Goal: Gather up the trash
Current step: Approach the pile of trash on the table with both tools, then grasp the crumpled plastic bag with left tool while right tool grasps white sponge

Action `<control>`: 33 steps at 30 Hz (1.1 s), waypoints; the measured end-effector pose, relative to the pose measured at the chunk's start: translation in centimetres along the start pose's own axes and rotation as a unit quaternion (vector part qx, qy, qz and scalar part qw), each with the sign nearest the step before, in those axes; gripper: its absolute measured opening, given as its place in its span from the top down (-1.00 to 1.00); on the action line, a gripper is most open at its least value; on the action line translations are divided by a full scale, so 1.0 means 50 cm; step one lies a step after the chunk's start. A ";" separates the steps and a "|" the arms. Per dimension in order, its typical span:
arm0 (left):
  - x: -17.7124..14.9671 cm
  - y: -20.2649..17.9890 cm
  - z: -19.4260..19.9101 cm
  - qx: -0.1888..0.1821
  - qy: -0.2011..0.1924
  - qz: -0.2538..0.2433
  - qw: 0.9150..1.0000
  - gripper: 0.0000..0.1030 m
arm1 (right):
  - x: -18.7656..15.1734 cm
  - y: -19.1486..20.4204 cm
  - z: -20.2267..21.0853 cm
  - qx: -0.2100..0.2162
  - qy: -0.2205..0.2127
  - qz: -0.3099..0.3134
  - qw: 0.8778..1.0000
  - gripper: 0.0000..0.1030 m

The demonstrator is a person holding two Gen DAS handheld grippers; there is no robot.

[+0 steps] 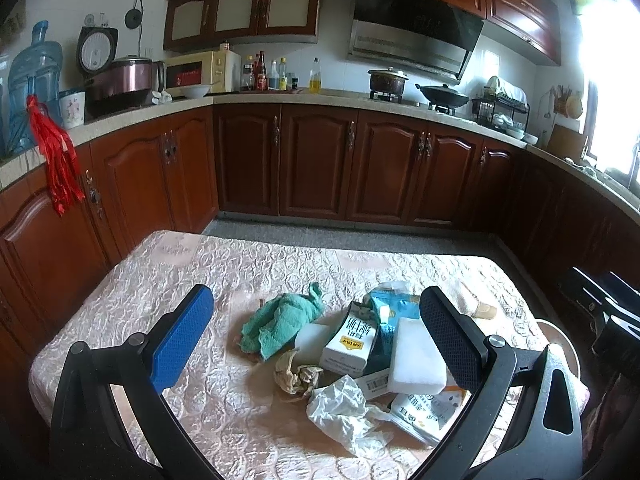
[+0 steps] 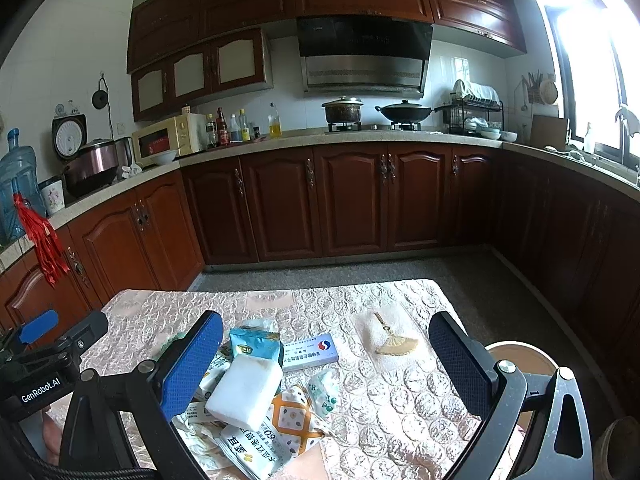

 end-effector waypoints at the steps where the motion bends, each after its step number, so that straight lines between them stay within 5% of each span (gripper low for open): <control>1: -0.002 0.001 -0.001 0.001 0.001 0.000 1.000 -0.99 | -0.001 0.000 -0.002 -0.001 -0.001 0.000 1.000 -0.98; 23: -0.063 0.059 -0.056 -0.008 0.094 0.002 0.996 -0.99 | -0.056 -0.029 -0.092 -0.001 0.085 0.005 0.996 -0.98; 33: -0.135 0.020 -0.101 -0.048 0.162 -0.053 0.984 -0.99 | -0.083 0.018 -0.181 0.078 0.175 0.013 0.981 -0.98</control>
Point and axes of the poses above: each gripper's, at about its wrist camera, not at the fingertips, and z roughly against the way its jaws point, y to its left, x to its top, the point moved 1 cm from there along -z, roughly the way its jaws point, and after that the axes turned 1 degree about x, right-handed, at the moved point
